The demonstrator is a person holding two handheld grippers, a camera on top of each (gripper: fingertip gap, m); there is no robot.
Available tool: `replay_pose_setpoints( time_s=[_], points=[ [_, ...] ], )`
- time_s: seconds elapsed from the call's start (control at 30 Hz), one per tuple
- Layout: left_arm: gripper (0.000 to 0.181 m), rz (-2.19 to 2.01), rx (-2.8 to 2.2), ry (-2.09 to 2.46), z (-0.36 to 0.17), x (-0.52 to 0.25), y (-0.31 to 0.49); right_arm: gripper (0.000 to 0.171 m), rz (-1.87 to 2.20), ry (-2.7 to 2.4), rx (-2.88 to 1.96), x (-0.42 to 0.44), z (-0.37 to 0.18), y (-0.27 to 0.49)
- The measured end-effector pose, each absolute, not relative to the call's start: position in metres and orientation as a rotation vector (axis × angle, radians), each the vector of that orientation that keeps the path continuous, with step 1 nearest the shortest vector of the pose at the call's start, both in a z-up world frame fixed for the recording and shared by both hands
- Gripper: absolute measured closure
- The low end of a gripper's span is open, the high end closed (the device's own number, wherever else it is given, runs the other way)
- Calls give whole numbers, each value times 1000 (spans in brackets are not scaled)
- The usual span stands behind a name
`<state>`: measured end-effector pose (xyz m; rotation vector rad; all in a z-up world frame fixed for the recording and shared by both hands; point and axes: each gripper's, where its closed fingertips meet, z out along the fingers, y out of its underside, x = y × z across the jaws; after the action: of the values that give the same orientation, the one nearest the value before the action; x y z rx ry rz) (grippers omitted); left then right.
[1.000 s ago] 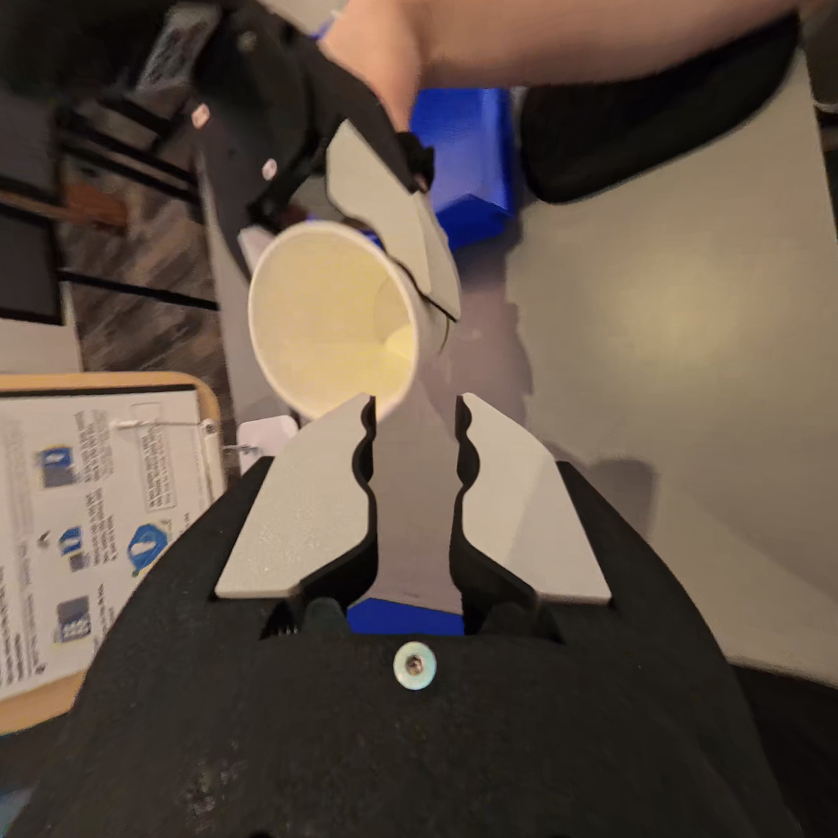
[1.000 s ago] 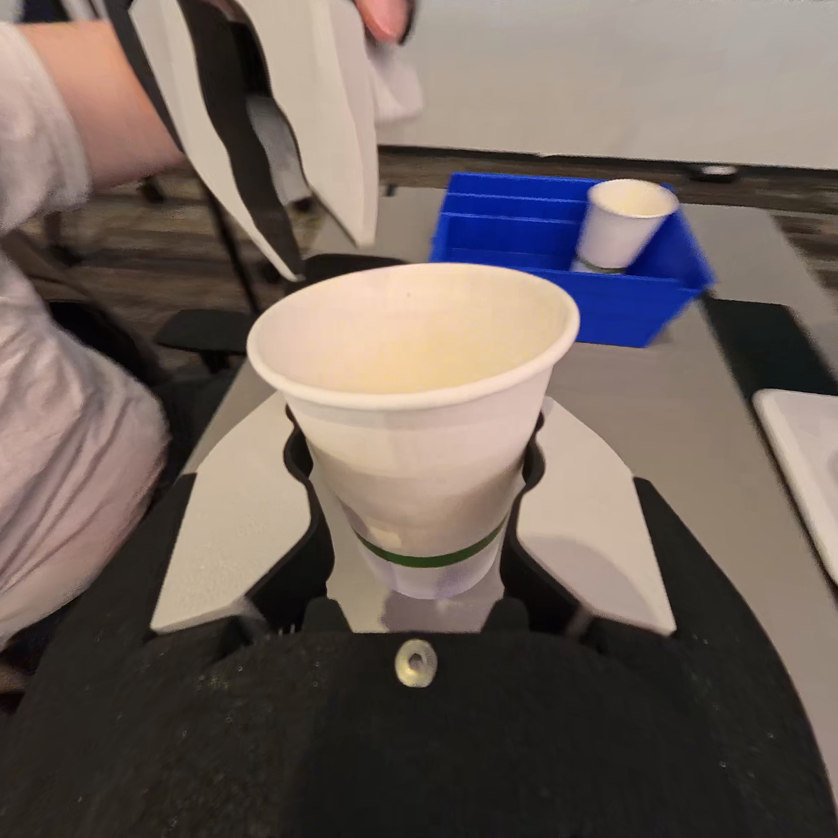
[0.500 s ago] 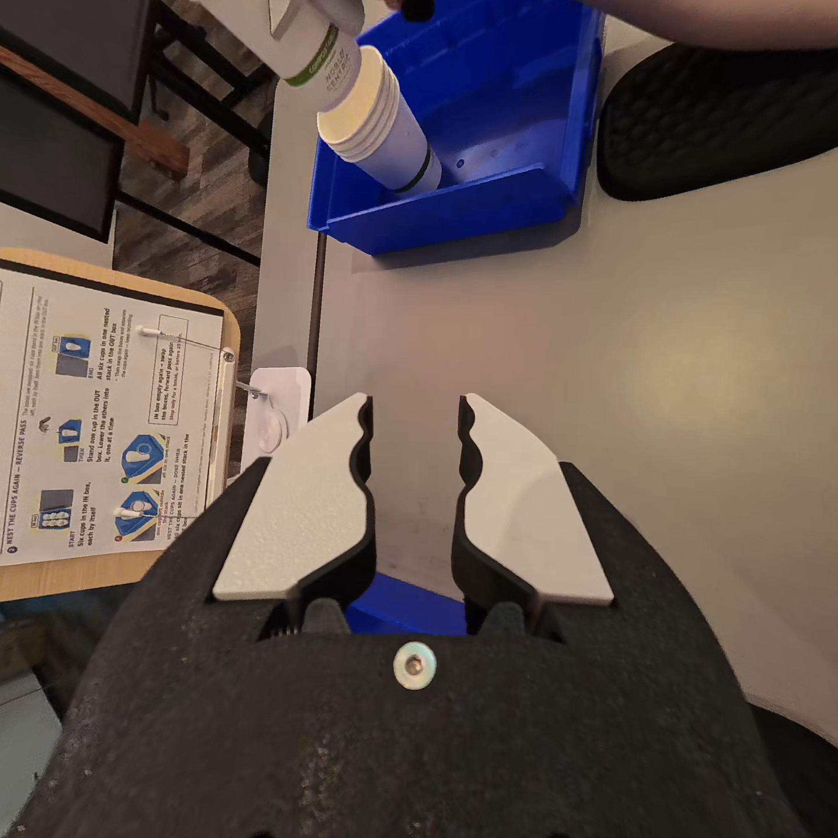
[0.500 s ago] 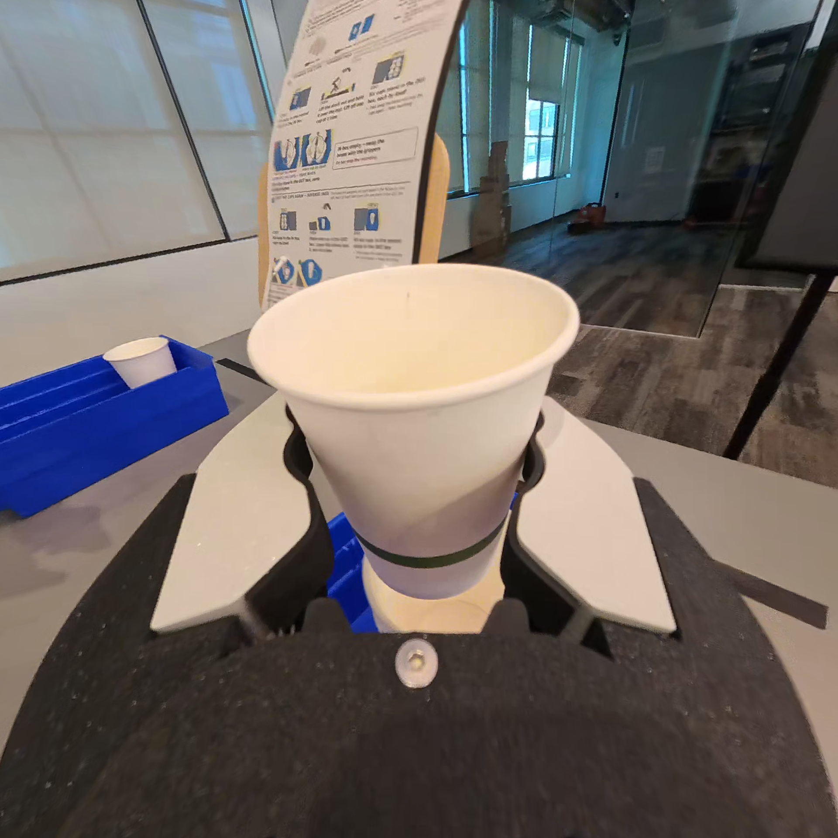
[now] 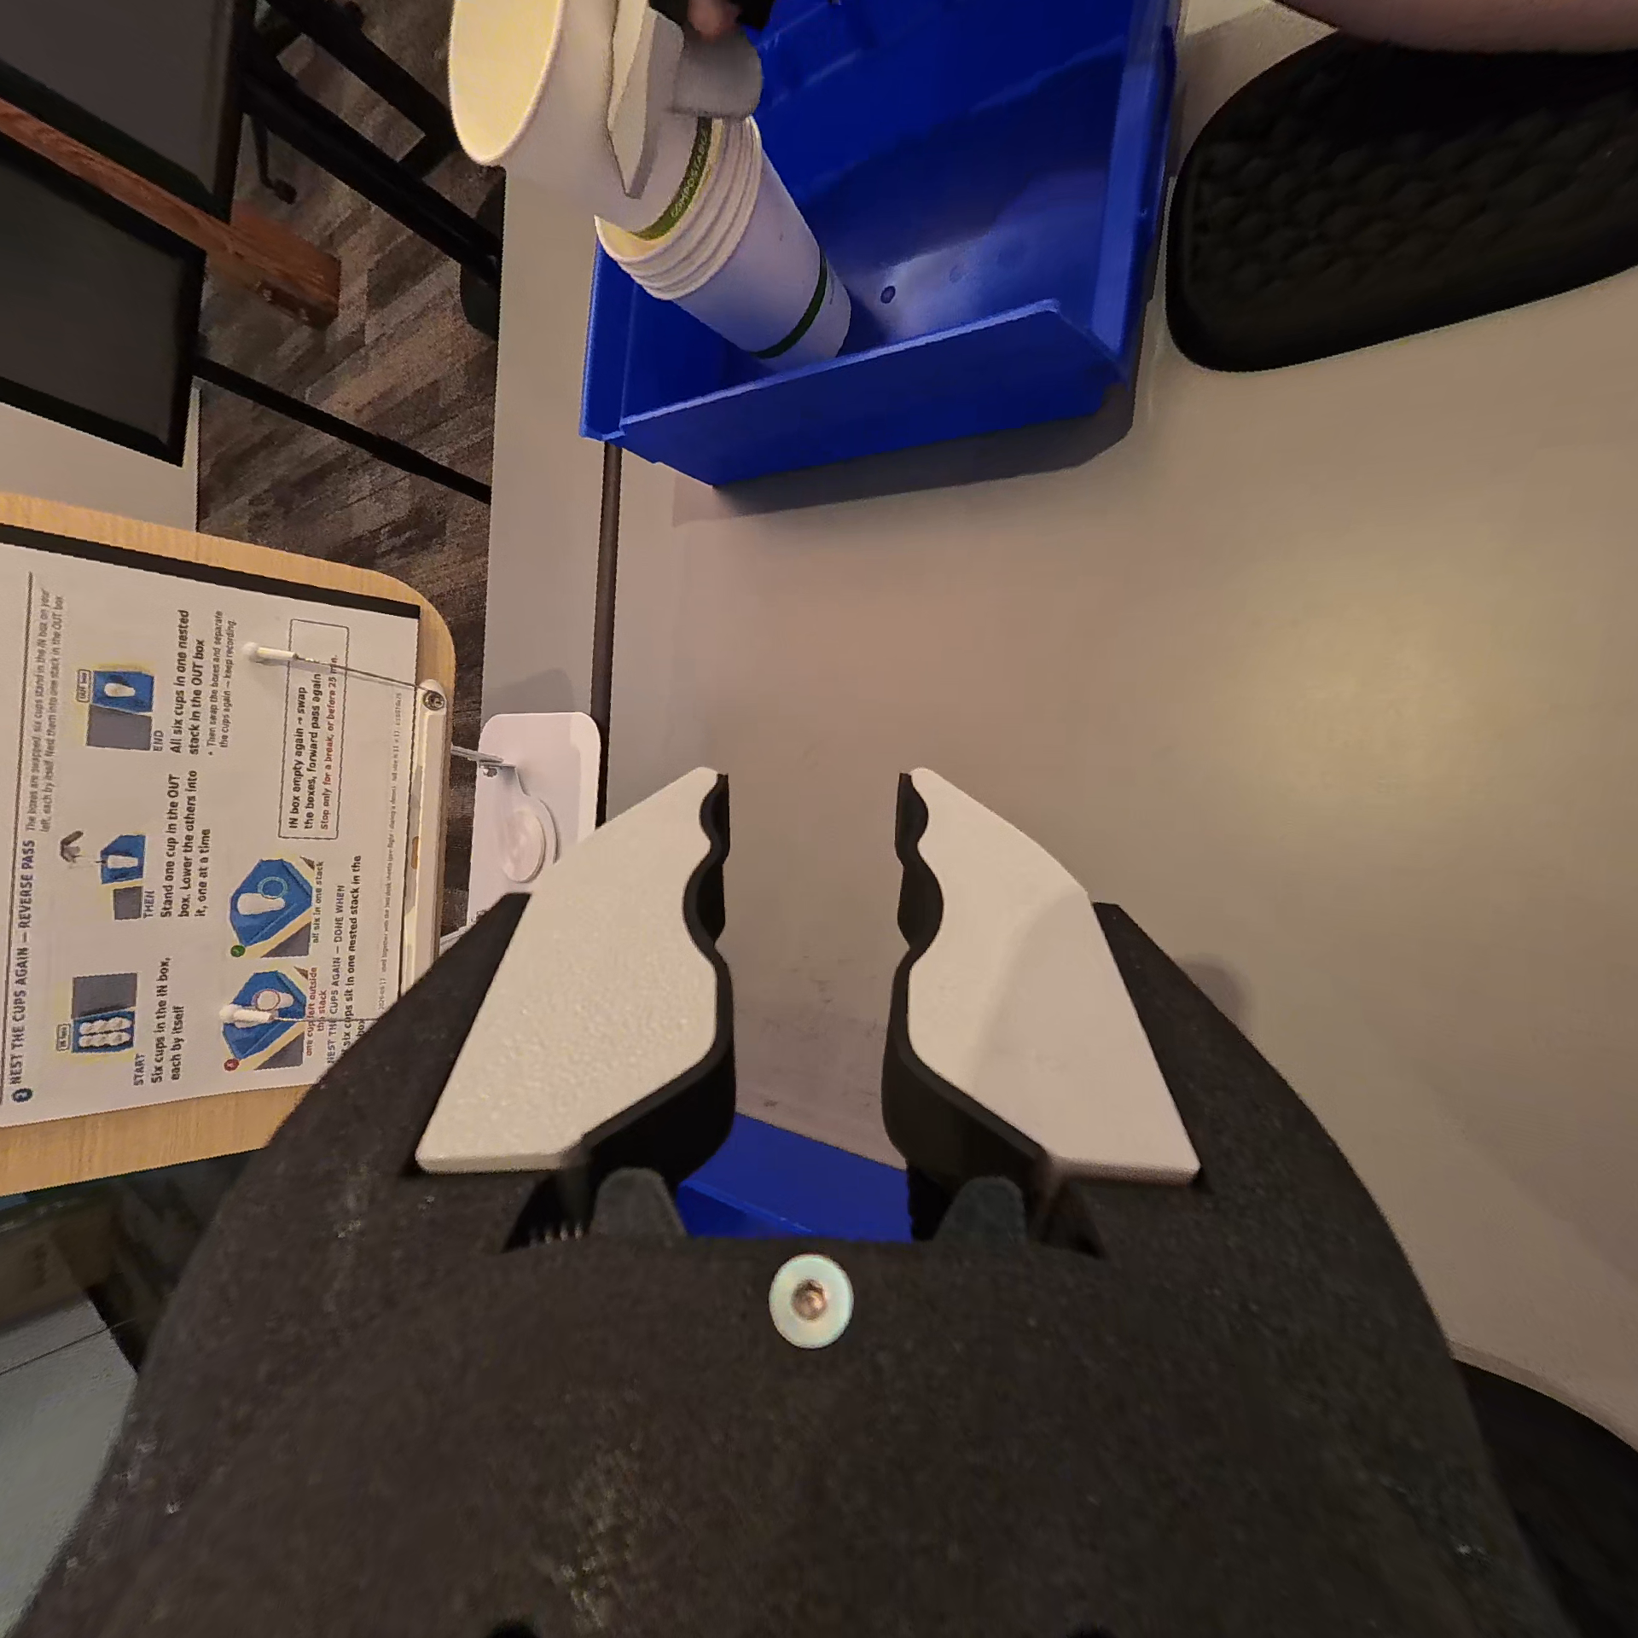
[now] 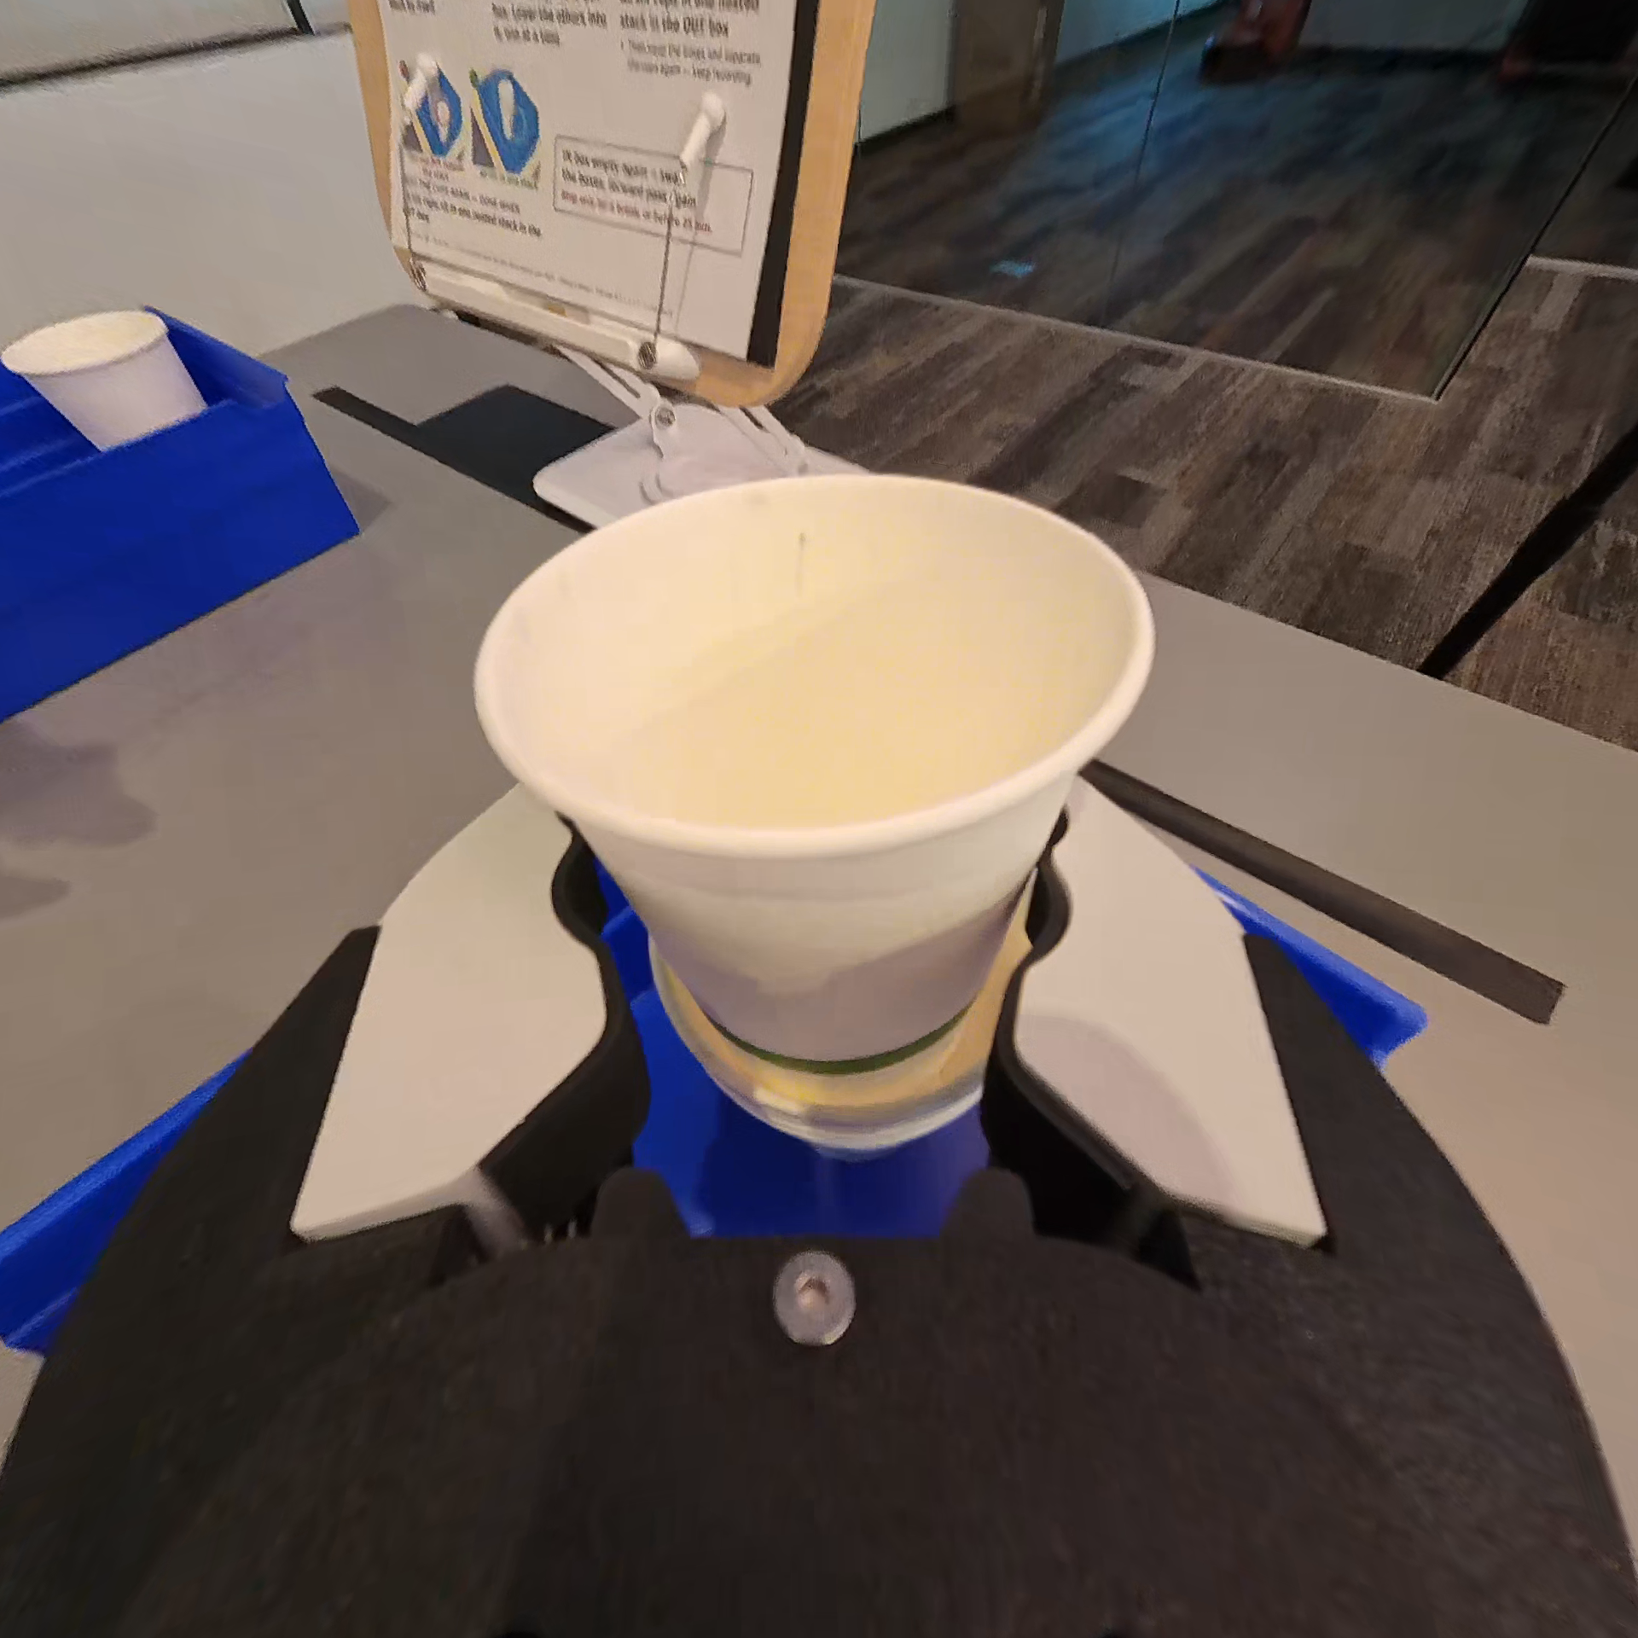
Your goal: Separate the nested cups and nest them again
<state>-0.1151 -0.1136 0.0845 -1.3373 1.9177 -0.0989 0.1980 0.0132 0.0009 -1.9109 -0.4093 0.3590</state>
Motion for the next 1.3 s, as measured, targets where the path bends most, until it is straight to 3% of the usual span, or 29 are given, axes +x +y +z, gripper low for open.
replay_pose_setpoints(
  time_s=[0.3, 0.5, 0.6, 0.83, 1.13, 1.3],
  points=[
    [146, -79, -1372, 1873, 90, -125, -100, 68, 212, -465, -2117, 212, -23, -1],
    [145, 20, -1591, 1609, 96, -180, -19, 63, 143, -511, -2110, 209, -4, -15],
    [138, 244, -1821, 1484, 70, -247, 42, 61, 118, -541, -2023, 199, 23, -22],
    [141, 647, -2126, 1381, -16, -363, 122, 73, 143, -816, -1829, 134, 64, -48],
    [141, 671, -2305, 1371, -60, -391, 153, 81, 129, -906, -1786, 111, 71, -54],
    [160, 630, -2351, 1384, -73, -392, 150, 85, 145, -917, -1792, 111, 68, -54]
  ],
)
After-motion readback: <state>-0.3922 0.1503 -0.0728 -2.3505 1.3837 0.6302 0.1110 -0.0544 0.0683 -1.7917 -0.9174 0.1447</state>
